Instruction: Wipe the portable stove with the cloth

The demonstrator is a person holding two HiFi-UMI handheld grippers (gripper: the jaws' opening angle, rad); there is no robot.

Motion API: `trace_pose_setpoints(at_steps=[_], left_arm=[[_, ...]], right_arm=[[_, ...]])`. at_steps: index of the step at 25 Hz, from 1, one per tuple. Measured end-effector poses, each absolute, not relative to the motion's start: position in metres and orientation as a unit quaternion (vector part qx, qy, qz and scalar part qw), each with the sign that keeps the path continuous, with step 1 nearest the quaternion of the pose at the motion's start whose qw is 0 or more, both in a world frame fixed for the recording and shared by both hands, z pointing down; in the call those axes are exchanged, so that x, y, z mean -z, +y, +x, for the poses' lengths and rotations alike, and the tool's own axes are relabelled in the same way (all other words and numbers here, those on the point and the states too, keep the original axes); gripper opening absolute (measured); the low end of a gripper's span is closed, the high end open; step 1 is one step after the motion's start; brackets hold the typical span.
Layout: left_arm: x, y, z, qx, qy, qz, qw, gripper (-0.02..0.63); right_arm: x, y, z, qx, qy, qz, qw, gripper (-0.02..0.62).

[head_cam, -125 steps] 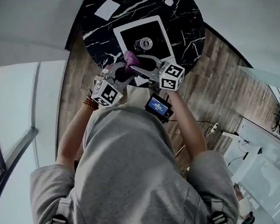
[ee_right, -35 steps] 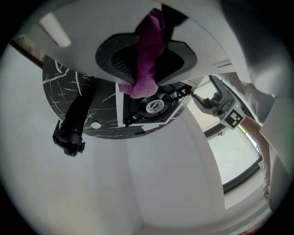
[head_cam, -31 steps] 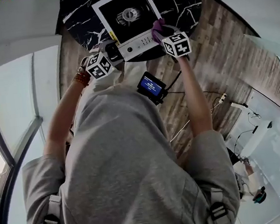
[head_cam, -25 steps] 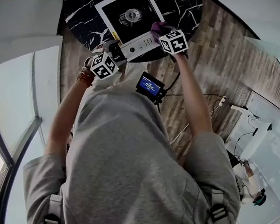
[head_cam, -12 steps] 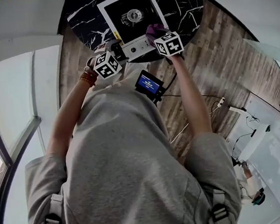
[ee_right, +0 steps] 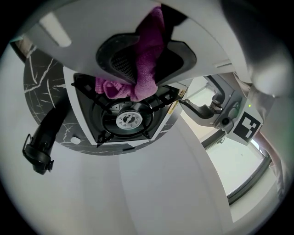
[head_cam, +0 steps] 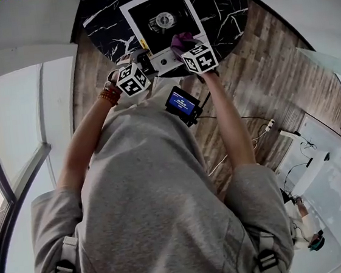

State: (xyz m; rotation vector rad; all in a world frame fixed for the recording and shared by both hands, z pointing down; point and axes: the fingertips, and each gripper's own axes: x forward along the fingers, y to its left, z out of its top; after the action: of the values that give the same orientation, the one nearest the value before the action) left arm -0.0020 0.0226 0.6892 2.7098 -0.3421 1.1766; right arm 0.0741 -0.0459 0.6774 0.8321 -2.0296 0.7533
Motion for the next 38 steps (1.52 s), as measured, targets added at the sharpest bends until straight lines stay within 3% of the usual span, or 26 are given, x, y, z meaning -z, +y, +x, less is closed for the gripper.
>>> trace_pose_setpoints(at_steps=[38], left_arm=[[-0.69, 0.022, 0.0, -0.403, -0.119, 0.904, 0.083, 0.367]], right_arm=[[-0.679, -0.02, 0.019, -0.307, -0.82, 0.278, 0.394, 0.13]])
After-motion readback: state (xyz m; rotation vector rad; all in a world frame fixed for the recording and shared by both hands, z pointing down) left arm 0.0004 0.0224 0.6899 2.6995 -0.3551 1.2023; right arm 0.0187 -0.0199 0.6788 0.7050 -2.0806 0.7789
